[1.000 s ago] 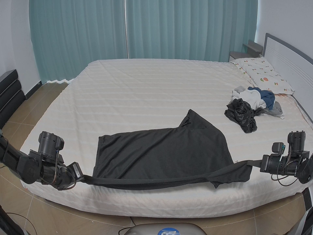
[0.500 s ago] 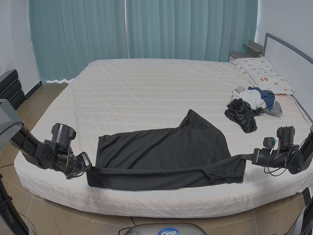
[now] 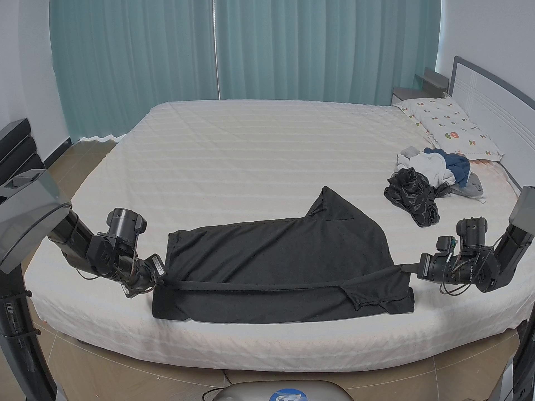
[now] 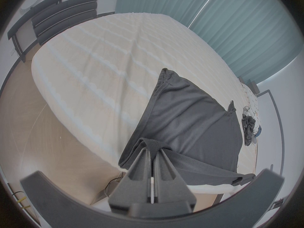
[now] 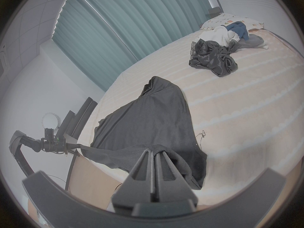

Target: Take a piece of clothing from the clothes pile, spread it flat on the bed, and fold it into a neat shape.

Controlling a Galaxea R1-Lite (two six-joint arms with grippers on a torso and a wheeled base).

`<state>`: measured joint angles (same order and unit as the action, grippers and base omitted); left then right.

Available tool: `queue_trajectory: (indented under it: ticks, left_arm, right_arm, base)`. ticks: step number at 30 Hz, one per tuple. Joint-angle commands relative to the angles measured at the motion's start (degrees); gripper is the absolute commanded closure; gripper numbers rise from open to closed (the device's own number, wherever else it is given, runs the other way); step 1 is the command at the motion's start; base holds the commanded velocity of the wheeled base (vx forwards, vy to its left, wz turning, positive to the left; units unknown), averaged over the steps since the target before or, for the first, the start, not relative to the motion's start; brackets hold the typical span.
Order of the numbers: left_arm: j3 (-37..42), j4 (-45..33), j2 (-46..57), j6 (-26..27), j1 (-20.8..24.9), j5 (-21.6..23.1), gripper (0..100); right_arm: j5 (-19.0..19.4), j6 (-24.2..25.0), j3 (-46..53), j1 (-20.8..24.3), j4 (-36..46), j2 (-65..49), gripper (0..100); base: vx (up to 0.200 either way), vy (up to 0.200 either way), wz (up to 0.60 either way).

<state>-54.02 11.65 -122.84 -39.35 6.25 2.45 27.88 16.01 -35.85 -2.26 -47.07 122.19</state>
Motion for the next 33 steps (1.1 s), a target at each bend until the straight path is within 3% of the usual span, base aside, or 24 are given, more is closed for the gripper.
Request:
queue_trajectory:
  ticks: [1, 8, 11, 13, 17, 33]
  left_arm:
    - [-3.46, -1.28, -3.98, -0.29, -0.10, -0.25, 100]
    - [-6.28, -2.16, -6.27, -1.61, -0.10, -0.43, 100]
    - [-7.95, -2.07, -7.50, -2.75, -0.45, -0.52, 100]
    - [-8.91, -2.07, -7.76, -4.42, -0.72, -0.52, 100]
    - [-9.00, -2.07, -8.02, -4.68, -1.07, -0.52, 100]
    - [-11.37, -1.81, -9.69, -5.03, -1.07, -0.87, 100]
  right_arm:
    - [-0.02, 0.78, -2.47, 0.76, -0.04, 3.94, 100]
    - [-0.81, 2.63, -5.28, 2.08, -0.04, 6.13, 100]
    - [-3.97, 3.42, -8.00, 2.78, -0.31, 8.77, 100]
    - [-6.43, 7.20, -8.97, 2.87, -2.68, 10.09, 100]
    - [-6.79, 11.77, -8.09, 2.87, -9.45, 11.06, 100]
    - [-6.87, 12.56, -7.92, 3.49, -12.26, 14.22, 100]
  base:
    - [0.000, 0.000, 0.00]
    - [0.000, 0.000, 0.00]
    - [0.000, 0.000, 0.00]
    - [0.000, 0.000, 0.00]
    - [0.000, 0.000, 0.00]
    - [0.000, 0.000, 0.00]
